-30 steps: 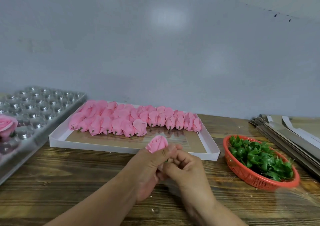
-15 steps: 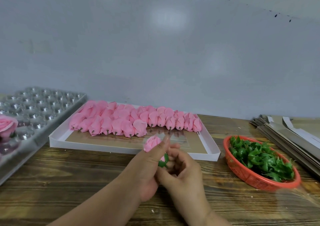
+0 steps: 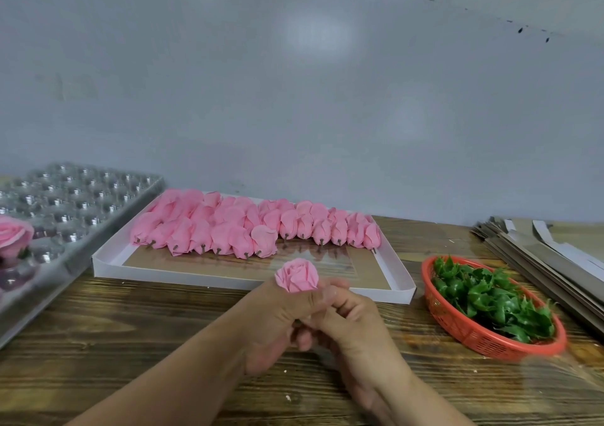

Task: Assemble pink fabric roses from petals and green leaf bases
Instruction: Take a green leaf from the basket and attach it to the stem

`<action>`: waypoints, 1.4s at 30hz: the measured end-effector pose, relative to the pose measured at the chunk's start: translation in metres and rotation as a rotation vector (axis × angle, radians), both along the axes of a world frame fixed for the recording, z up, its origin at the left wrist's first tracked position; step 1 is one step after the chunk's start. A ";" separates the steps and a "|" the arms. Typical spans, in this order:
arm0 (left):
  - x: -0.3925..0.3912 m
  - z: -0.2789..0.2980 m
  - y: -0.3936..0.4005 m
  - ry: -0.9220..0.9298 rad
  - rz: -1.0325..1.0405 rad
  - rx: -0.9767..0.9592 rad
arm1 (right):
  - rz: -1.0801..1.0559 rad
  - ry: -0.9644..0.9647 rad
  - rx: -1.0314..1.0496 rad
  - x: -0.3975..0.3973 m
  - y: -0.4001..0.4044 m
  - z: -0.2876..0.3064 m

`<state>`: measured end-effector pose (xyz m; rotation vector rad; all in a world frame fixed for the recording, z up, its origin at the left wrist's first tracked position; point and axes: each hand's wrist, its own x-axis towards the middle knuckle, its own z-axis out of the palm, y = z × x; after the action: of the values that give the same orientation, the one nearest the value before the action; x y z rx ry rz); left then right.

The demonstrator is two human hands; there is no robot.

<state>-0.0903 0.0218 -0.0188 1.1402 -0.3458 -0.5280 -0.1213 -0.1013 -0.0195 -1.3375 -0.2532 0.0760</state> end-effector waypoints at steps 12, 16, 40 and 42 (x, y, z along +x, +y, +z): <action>0.001 0.002 -0.002 0.085 0.067 -0.022 | 0.058 0.136 0.122 0.003 -0.002 -0.003; 0.001 0.003 -0.003 0.060 0.109 -0.040 | 0.071 0.157 0.210 0.004 -0.004 -0.003; 0.008 -0.006 0.001 -0.091 0.141 0.024 | -0.386 -0.149 -0.244 0.006 -0.014 0.007; 0.006 -0.005 0.000 -0.106 0.150 0.079 | -0.496 -0.311 -0.345 0.008 -0.023 0.013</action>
<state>-0.0845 0.0221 -0.0236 1.2629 -0.3304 -0.3525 -0.1130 -0.1245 -0.0061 -1.7208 -0.1664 -0.5302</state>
